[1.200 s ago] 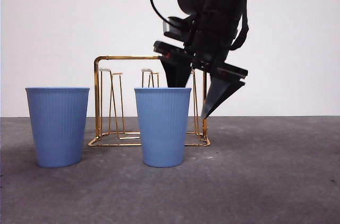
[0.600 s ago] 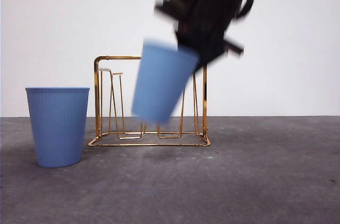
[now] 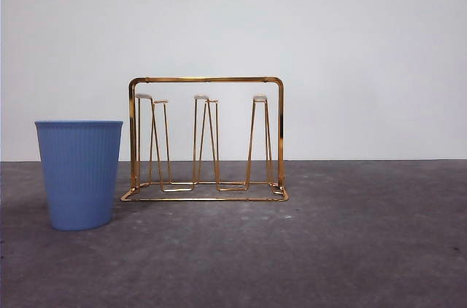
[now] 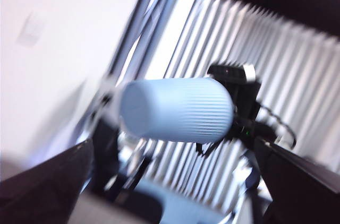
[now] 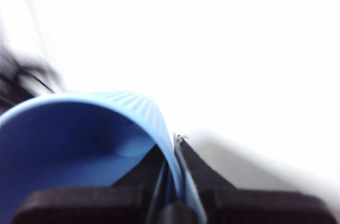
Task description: Pick up cup 1,put cup 1 in the cup rack,pick up cup 2,put cup 2 in the cup rack
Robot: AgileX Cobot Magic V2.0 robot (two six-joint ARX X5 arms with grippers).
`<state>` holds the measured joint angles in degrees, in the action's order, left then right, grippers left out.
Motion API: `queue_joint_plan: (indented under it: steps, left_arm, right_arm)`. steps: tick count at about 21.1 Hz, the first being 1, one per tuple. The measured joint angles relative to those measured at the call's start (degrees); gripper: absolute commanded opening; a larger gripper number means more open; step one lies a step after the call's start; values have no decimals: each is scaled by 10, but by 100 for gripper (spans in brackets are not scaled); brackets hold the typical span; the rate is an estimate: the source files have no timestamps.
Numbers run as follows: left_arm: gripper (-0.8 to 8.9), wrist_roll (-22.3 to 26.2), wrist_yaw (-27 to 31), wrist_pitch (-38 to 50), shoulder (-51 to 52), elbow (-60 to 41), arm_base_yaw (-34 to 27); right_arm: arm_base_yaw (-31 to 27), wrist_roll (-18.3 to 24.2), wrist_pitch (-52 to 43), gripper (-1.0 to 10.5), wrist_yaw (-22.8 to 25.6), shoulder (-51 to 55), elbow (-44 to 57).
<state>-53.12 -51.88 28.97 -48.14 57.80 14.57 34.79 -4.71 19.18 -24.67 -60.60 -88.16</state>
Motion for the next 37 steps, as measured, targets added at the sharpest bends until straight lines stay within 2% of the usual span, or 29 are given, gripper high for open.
queue_joint_plan:
  steps: [2, 5, 11, 21, 31, 35, 37]
  left_arm:
    - [751, -49, 24, 92, -21, 0, 23]
    - [751, -94, 59, 193, -54, 0, 62]
    - [751, -119, 124, 316, -119, 0, 148]
    - [751, -72, 228, 407, -193, 0, 224]
    - [748, -19, 296, 434, -213, 0, 241]
    - [666, -9, 315, 434, -213, 0, 241]
    - [656, -4, 320, 436, -213, 0, 241]
  right_arm:
    - [0, -16, -52, -12, -28, 16, 0]
    - [0, -43, -116, -12, -47, 24, 0]
    - [1, -80, -171, -12, -54, 6, 0]
    - [33, -99, -226, -12, -54, -56, 1]
    - [58, -99, -254, -12, -15, -103, 1]
    - [63, -99, -284, -12, -15, -124, 1]
    - [71, -100, -298, -12, -13, -131, 1]
